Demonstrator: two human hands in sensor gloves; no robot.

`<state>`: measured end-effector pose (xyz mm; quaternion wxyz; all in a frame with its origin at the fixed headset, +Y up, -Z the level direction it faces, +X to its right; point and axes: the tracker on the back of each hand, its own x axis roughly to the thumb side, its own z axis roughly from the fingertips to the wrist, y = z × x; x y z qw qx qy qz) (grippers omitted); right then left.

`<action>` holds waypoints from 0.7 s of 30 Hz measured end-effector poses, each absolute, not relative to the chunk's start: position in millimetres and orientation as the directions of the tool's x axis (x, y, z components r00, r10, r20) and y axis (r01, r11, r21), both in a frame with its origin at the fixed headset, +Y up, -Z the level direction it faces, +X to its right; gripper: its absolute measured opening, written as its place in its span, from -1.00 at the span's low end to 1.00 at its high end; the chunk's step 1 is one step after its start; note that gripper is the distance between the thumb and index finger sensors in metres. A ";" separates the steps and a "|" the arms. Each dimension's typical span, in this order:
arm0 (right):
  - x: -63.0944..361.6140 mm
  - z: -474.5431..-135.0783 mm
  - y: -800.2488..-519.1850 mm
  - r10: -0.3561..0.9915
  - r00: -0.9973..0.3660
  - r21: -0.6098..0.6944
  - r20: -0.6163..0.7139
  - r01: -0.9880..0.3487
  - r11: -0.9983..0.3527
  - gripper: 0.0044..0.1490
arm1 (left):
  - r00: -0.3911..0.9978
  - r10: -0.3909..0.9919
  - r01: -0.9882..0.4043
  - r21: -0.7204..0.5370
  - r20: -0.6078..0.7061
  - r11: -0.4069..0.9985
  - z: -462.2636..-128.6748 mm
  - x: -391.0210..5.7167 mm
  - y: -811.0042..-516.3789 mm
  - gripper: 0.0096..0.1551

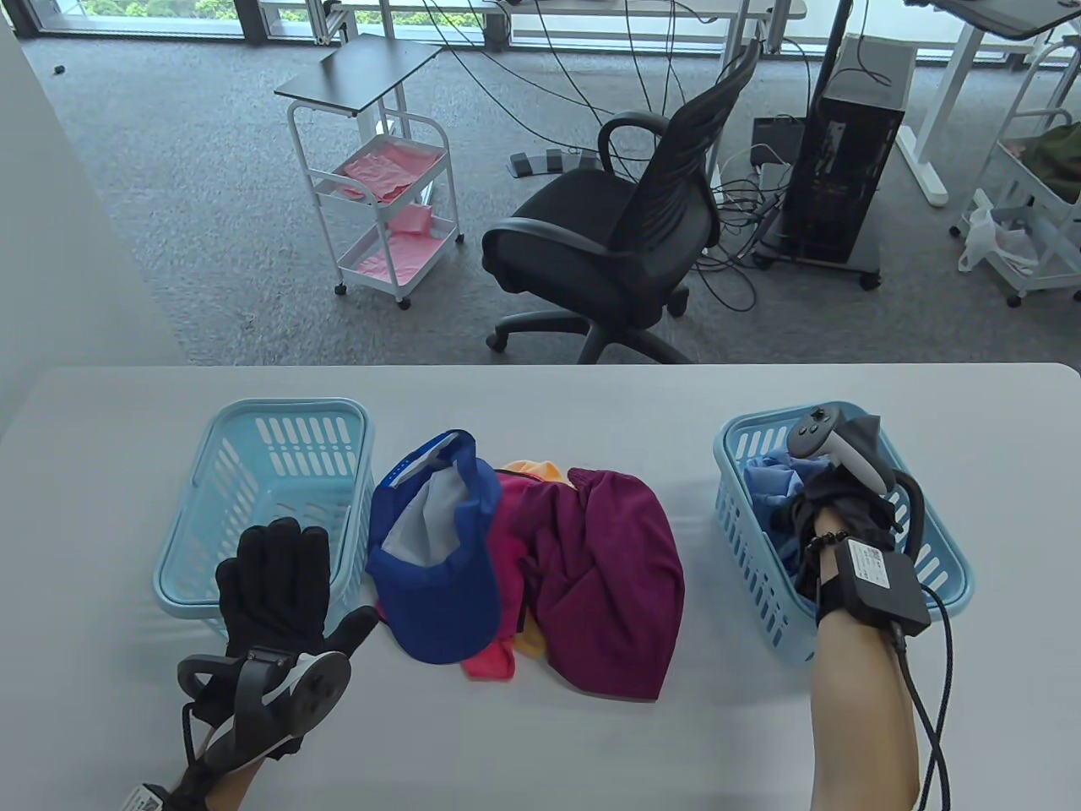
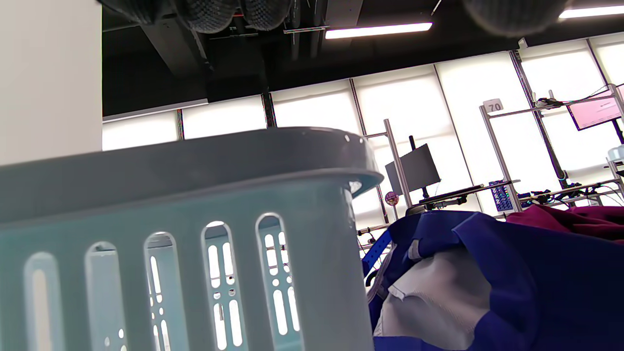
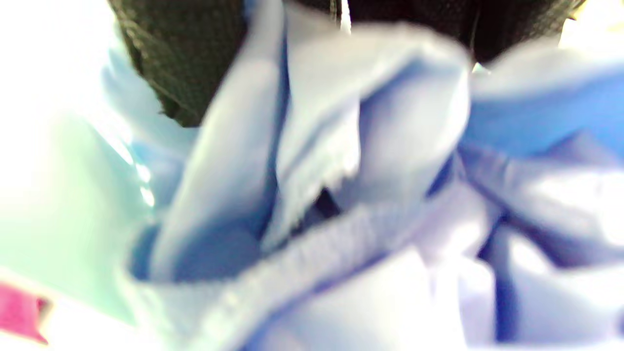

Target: Sort apparel and towels into hand baskets

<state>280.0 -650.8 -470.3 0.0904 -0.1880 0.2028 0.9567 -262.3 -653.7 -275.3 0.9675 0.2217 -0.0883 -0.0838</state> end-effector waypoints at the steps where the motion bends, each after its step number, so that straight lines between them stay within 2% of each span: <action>1: 279.6 -468.8 -645.2 0.097 -0.916 0.342 -0.390 -0.242 -0.908 0.06 | 0.970 -0.201 0.123 0.444 0.134 0.888 -275.4 -262.4 -653.7 0.20; 5: 273.8 -458.8 -616.2 0.090 -0.931 0.268 -0.354 -0.194 -0.944 0.04 | 0.970 -0.202 0.123 0.442 0.135 0.889 -275.2 -262.1 -653.8 0.20; 8: 263.6 -447.5 -592.9 0.115 -0.942 0.159 -0.316 -0.172 -0.972 0.02 | 0.970 -0.200 0.120 0.444 0.136 0.888 -274.8 -262.1 -653.5 0.20; 13: 238.0 -425.6 -563.2 0.213 -0.952 -0.009 -0.220 -0.216 -0.976 -0.01 | 0.970 -0.197 0.114 0.449 0.142 0.886 -274.2 -262.0 -653.5 0.20; 18: 198.2 -400.3 -548.0 0.302 -0.950 -0.108 -0.075 -0.293 -0.950 -0.01 | 0.971 -0.192 0.108 0.450 0.145 0.887 -273.6 -262.2 -653.6 0.20; 21: 166.9 -386.4 -547.7 0.295 -0.955 -0.123 0.008 -0.294 -0.948 0.01 | 0.971 -0.188 0.105 0.449 0.144 0.887 -273.3 -262.7 -653.7 0.20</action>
